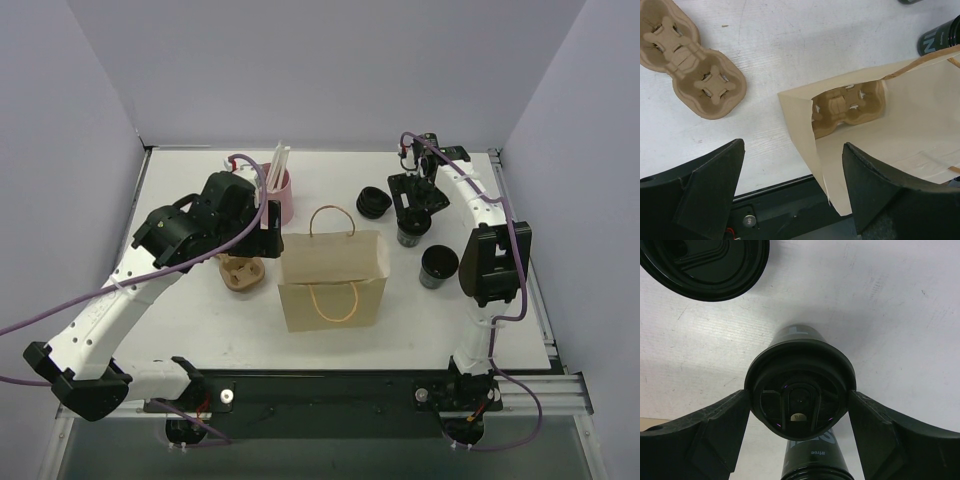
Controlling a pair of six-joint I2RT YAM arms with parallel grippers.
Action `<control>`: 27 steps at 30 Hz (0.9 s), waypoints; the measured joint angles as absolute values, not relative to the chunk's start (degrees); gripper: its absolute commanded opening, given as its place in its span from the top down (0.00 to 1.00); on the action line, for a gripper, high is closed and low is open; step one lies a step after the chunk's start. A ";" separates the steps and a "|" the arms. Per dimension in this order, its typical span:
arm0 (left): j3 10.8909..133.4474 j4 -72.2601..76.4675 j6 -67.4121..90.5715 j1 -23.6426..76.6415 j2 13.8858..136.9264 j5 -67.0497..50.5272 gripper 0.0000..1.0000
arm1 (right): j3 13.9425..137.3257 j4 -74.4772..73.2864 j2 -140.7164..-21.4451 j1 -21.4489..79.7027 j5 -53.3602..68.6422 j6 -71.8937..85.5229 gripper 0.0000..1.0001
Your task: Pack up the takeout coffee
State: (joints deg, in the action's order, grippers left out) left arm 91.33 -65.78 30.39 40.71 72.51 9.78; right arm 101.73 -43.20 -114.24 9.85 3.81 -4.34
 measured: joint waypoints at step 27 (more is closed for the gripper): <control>90.56 -65.69 30.13 40.14 71.77 7.64 0.20 | 102.28 -44.64 -114.24 10.50 3.01 -3.92 0.37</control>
State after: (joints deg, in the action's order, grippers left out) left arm 90.56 -65.69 30.13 40.14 71.77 7.64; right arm 102.28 -44.64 -114.24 10.50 3.01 -3.92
